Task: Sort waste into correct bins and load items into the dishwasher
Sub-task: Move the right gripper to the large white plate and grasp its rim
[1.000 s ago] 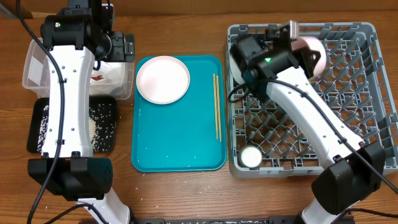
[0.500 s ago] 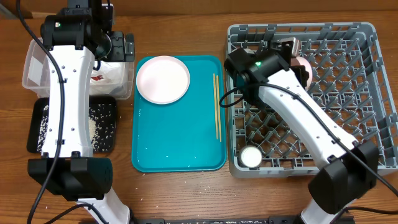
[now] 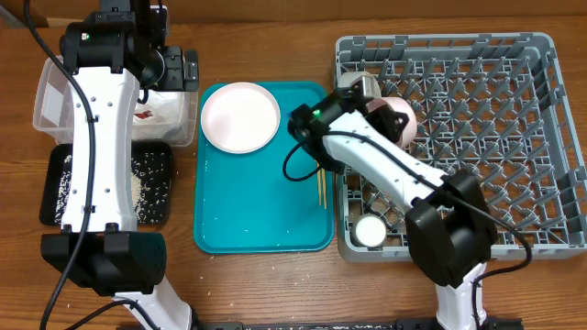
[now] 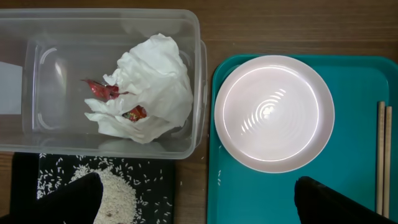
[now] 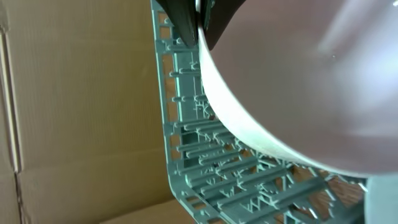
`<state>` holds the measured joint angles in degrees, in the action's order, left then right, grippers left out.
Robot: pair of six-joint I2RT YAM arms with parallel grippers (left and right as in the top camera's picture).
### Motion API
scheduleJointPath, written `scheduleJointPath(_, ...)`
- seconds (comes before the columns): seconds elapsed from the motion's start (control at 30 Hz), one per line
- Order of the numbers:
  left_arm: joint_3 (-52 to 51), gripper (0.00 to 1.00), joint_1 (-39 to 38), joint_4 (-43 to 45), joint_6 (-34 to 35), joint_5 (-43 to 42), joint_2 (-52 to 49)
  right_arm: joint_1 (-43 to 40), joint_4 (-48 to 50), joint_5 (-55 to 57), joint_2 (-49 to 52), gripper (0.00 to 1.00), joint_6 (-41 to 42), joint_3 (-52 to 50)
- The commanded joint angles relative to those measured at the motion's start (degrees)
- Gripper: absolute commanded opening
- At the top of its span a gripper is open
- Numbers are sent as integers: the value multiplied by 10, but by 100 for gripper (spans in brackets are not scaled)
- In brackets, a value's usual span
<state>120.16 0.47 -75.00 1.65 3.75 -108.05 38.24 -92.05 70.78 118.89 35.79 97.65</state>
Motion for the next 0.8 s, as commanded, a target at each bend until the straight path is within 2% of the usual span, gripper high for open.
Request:
scheduleJointPath(0.0, 10, 100, -1, 2, 3, 7, 8, 9, 0, -30, 14, 4, -3, 0)
scheduleJointPath(0.2, 10, 100, -1, 2, 3, 7, 8, 27, -27, -72, 14, 4, -3, 0)
scheduleJointPath(0.37, 10, 100, -1, 2, 3, 7, 8, 67, -31, -90, 14, 22, -2, 2)
scheduleJointPath(0.4, 10, 100, -1, 3, 3, 7, 8, 84, -33, -90, 14, 40, -2, 4)
scheduleJointPath(0.43, 10, 100, -1, 2, 3, 7, 8, 91, -35, -90, 14, 48, -2, 5)
scheduleJointPath(0.47, 10, 100, -1, 2, 3, 7, 8, 99, -38, -90, 14, 62, -2, 6)
scheduleJointPath(0.5, 10, 100, -1, 2, 3, 7, 8, 106, -39, -89, 14, 79, -2, 7)
scheduleJointPath(0.57, 10, 100, -1, 2, 3, 7, 8, 117, -42, -88, 14, 90, -2, 15)
scheduleJointPath(0.63, 10, 100, -1, 2, 3, 7, 8, 119, -51, -87, 13, 97, -2, 43)
scheduleJointPath(0.77, 10, 100, -1, 2, 3, 7, 8, 117, -38, -57, 13, 100, -3, 158)
